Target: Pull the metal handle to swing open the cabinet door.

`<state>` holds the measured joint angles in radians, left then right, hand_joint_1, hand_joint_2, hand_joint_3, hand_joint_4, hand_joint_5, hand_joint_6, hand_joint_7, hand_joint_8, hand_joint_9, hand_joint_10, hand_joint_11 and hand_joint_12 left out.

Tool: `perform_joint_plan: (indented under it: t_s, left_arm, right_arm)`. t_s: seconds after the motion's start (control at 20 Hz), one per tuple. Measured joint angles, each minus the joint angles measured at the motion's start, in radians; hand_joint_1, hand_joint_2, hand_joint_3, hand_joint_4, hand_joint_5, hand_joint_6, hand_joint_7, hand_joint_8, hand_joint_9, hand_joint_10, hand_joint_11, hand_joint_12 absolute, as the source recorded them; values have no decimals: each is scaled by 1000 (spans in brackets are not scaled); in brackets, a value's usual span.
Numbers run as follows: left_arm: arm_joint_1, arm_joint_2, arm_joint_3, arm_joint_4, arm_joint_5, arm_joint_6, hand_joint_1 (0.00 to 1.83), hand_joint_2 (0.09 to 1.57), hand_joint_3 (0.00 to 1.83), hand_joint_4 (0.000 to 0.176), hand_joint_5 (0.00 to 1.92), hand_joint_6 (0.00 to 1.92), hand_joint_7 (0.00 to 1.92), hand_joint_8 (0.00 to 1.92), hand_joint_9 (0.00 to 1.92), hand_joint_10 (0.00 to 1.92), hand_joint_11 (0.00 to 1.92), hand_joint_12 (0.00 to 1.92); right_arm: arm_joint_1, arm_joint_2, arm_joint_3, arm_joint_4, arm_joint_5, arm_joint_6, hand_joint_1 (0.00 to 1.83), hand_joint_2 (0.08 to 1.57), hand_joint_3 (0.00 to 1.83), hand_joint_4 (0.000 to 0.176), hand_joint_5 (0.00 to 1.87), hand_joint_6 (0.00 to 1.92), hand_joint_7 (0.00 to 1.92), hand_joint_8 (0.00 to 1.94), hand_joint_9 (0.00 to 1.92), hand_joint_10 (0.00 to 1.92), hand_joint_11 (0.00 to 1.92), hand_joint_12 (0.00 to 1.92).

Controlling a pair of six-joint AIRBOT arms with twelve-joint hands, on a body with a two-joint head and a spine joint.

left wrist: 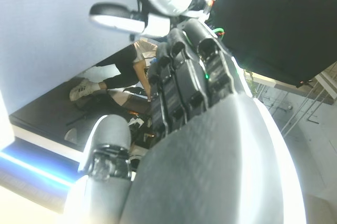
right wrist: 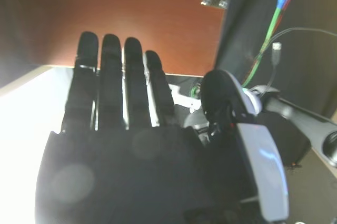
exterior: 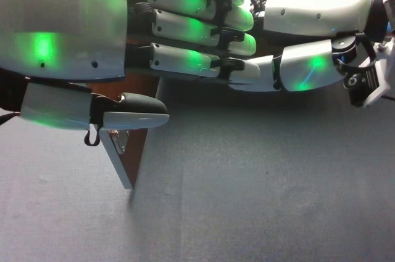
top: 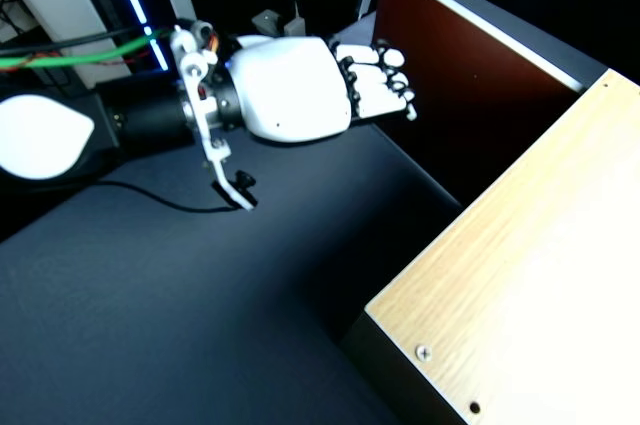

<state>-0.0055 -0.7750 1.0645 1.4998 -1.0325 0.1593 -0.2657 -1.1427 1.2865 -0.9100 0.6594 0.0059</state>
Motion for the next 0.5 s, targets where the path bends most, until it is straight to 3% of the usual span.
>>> perform_joint_plan:
  t_s: [0.5]
  left_arm:
    - [0, 0, 0, 0, 0, 0, 0, 1571, 157, 0, 343, 5, 394, 3, 395, 4, 75, 777]
  right_arm:
    - [27, -11, 10, -55, 47, 1, 0, 1571, 91, 0, 181, 1, 276, 2, 270, 2, 0, 758]
